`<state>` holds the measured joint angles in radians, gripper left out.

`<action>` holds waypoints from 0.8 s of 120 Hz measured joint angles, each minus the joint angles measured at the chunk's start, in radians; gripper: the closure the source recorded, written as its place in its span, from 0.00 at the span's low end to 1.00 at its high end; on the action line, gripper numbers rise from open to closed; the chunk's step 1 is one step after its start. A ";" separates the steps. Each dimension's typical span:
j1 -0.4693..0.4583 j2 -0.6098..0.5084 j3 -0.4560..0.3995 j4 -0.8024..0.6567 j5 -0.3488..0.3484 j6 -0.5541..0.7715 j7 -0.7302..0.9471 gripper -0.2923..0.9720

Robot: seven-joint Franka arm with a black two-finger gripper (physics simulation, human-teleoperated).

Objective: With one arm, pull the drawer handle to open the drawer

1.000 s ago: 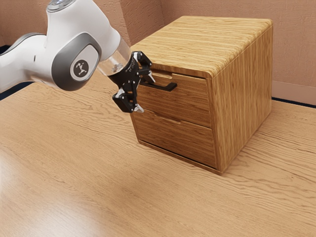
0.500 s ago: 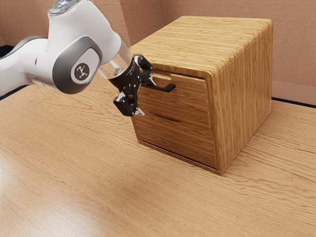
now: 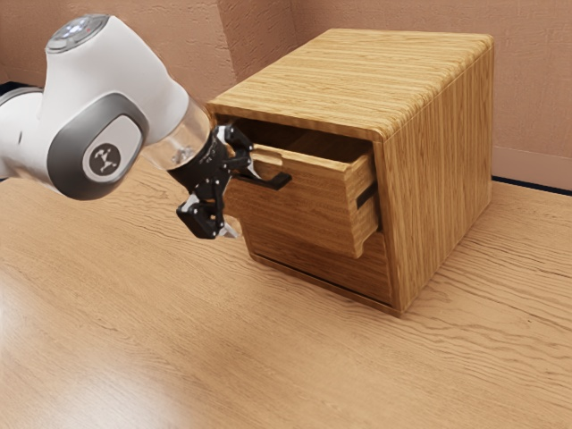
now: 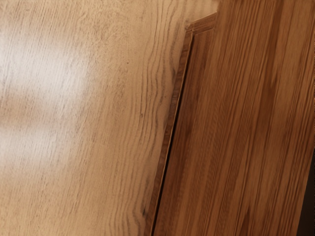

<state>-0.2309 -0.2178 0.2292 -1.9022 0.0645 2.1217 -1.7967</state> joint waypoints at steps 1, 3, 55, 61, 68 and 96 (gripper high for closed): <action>0.000 -0.004 0.000 -0.004 0.001 0.001 0.000 0.23; 0.000 -0.010 0.000 -0.012 0.003 0.003 -0.001 0.23; 0.007 -0.122 -0.011 -0.115 0.037 0.024 -0.025 0.23; 0.007 -0.131 -0.016 -0.129 0.042 0.027 -0.029 0.23; 0.007 -0.142 -0.019 -0.144 0.047 0.029 -0.033 0.23; 0.010 -0.216 -0.021 -0.209 0.068 0.035 -0.048 0.23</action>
<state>-0.2207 -0.4341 0.2087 -2.1115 0.1323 2.1571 -1.8446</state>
